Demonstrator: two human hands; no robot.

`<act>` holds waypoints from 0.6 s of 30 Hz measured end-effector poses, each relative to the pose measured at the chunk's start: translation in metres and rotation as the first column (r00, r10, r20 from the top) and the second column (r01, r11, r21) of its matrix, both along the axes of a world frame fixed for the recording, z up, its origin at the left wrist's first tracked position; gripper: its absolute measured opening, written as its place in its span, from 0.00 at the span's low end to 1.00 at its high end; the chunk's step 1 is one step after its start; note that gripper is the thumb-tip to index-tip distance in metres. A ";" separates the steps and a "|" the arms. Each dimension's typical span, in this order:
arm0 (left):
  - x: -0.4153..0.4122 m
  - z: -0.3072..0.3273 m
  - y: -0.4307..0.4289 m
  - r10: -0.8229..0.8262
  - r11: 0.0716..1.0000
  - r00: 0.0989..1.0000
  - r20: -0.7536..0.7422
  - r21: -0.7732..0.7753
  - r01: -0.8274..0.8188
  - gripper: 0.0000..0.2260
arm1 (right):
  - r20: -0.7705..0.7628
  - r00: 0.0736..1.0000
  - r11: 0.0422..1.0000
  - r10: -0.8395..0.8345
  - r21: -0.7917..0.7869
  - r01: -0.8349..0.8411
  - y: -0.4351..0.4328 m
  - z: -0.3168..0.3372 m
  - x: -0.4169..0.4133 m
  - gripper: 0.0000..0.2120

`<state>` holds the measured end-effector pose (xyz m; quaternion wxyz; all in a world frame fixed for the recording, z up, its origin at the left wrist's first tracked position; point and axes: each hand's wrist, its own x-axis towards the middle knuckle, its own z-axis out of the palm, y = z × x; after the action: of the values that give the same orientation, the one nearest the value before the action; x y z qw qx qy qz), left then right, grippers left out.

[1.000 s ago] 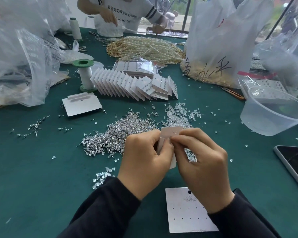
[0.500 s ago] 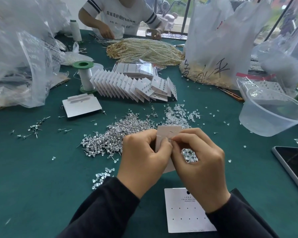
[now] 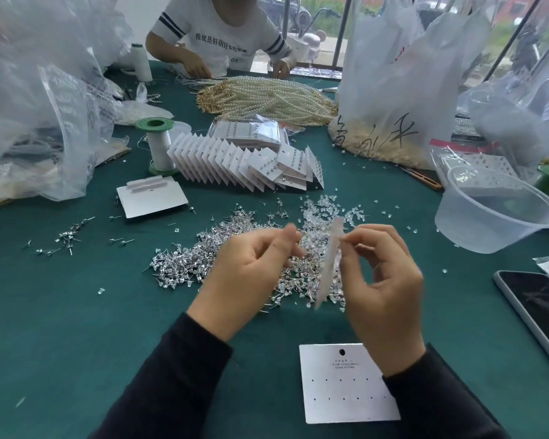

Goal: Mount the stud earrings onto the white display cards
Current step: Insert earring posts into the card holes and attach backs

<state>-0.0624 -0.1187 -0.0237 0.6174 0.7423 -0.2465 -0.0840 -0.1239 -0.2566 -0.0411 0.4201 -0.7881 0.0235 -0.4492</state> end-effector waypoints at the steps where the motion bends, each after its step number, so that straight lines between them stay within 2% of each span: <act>1: 0.002 -0.002 0.006 0.087 0.991 0.984 0.153 0.088 -0.101 0.08 | -0.014 1.000 0.995 0.012 0.099 -0.010 -0.002 0.002 -0.001 0.09; 2: 0.001 -0.003 0.013 0.126 0.969 0.948 0.293 0.168 -0.181 0.02 | -0.036 0.999 0.978 0.027 0.207 -0.019 -0.004 0.003 -0.001 0.11; 3: -0.001 -0.005 0.019 0.115 0.943 0.912 0.393 0.246 -0.225 0.02 | -0.066 0.997 0.949 0.043 0.315 -0.020 -0.007 0.004 -0.001 0.11; 4: -0.004 -0.008 0.024 0.069 0.915 0.896 0.438 0.331 -0.232 0.02 | -0.096 0.993 0.907 0.067 0.421 -0.020 -0.009 0.005 -0.001 0.11; 6: -0.014 -0.016 0.031 0.009 0.847 0.897 0.442 0.473 -0.242 0.03 | -0.114 0.980 0.779 0.162 0.624 -0.056 -0.013 0.005 -0.001 0.10; 8: -0.021 -0.024 0.034 0.029 0.804 0.898 0.440 0.523 -0.282 0.06 | -0.071 0.957 0.633 0.283 0.763 -0.130 -0.012 0.007 -0.001 0.09; 10: -0.025 -0.026 0.032 0.061 0.790 0.898 0.436 0.529 -0.311 0.06 | -0.019 0.929 0.503 0.370 0.844 -0.183 -0.011 0.009 -0.002 0.06; 12: -0.028 -0.027 0.027 0.085 0.788 0.898 0.432 0.523 -0.326 0.04 | 0.028 0.900 0.383 0.435 0.899 -0.213 -0.011 0.010 -0.002 0.10; 14: -0.031 -0.027 0.023 0.103 0.806 0.889 0.447 0.485 -0.338 0.03 | 0.022 0.868 0.308 0.496 0.930 -0.199 -0.013 0.009 -0.002 0.10; 18: -0.036 -0.011 0.010 0.223 0.915 0.847 0.482 0.195 -0.352 0.04 | 0.009 0.801 0.231 0.599 0.956 -0.184 -0.014 0.009 -0.004 0.12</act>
<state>-0.0980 -0.1089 -0.0347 0.4395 0.8485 -0.2532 0.1508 -0.1274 -0.2707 -0.0318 0.8763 -0.4525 0.1466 -0.0766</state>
